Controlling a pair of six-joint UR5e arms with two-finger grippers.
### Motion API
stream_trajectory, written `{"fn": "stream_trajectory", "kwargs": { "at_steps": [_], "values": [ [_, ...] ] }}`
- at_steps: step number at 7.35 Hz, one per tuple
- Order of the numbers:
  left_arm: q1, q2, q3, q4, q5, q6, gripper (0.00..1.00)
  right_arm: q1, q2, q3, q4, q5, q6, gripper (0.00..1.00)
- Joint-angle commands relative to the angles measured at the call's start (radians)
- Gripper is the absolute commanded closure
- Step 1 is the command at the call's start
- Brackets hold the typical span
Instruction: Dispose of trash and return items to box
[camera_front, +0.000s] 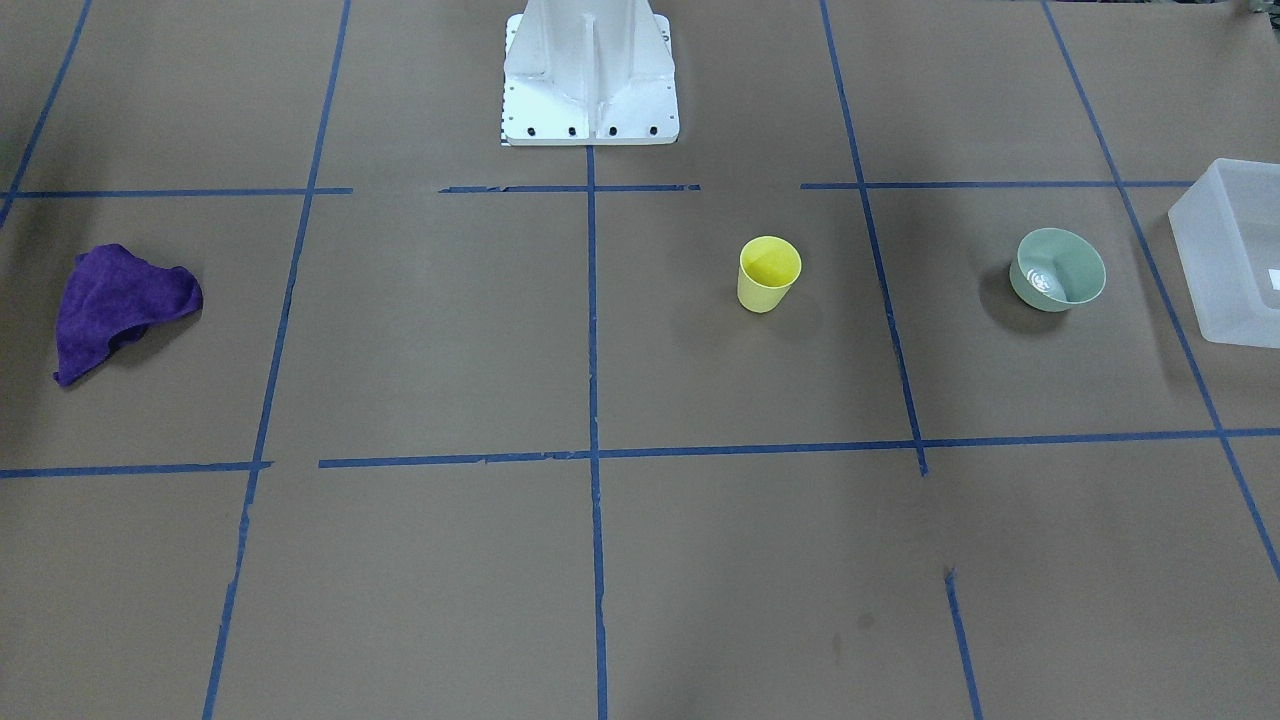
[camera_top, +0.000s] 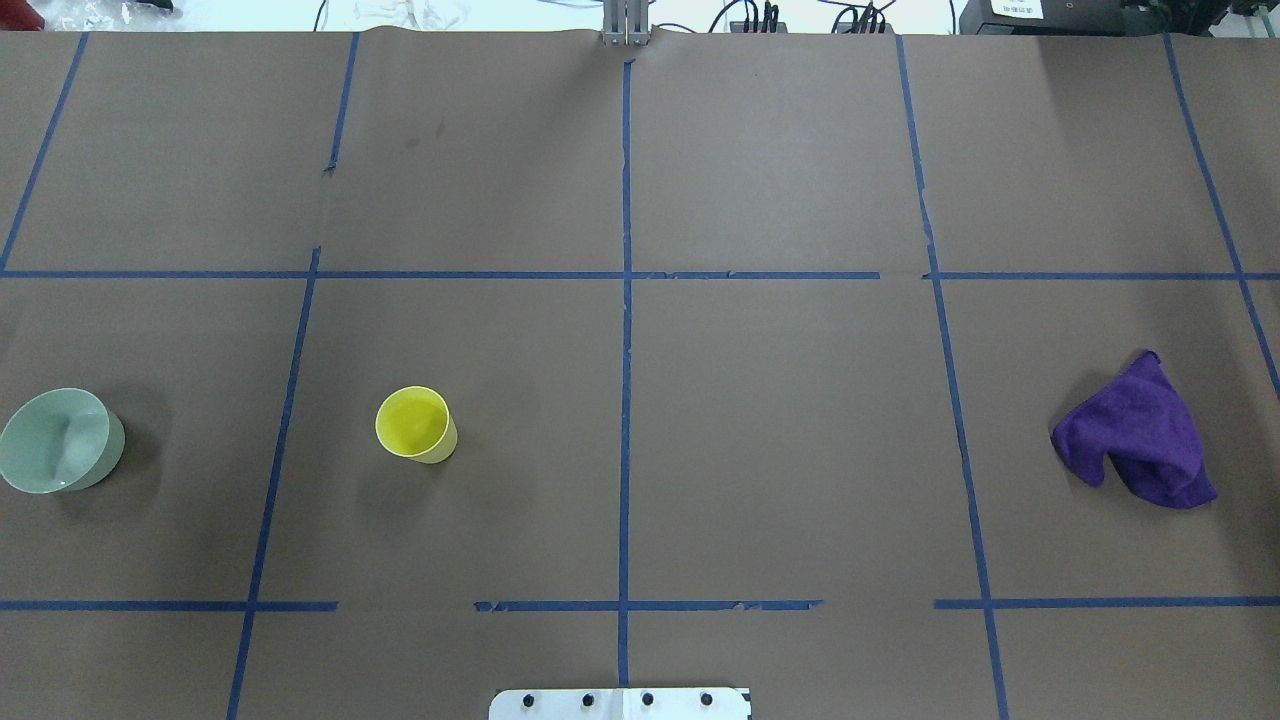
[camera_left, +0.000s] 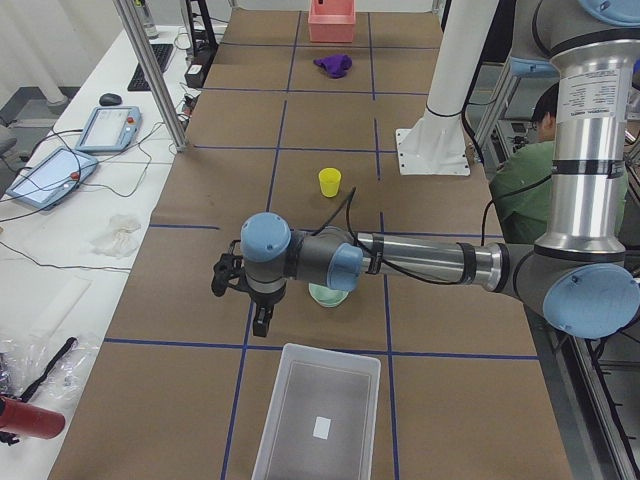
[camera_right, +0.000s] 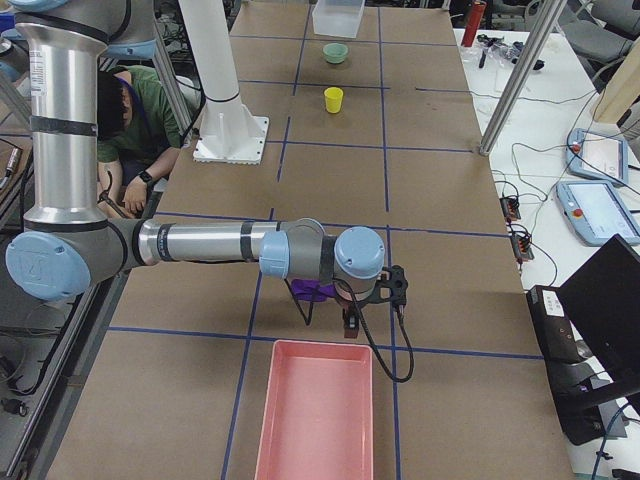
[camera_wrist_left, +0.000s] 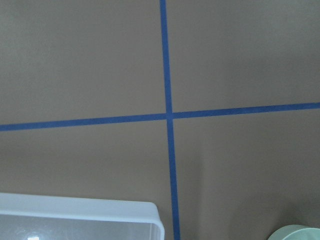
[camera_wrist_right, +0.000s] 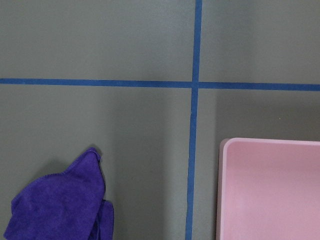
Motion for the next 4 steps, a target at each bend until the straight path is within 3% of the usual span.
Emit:
{"fn": "stream_trajectory", "kwargs": {
  "at_steps": [1,4],
  "values": [
    [0.076,-0.019,-0.184,-0.008,0.001,-0.204,0.0,-0.001,0.028,0.004,0.009,-0.002,0.063,0.0],
    [0.325,-0.019,-0.409,-0.011,0.012,-0.618,0.0,-0.012,0.058,-0.005,0.012,0.008,0.205,0.0]
  ]
}}
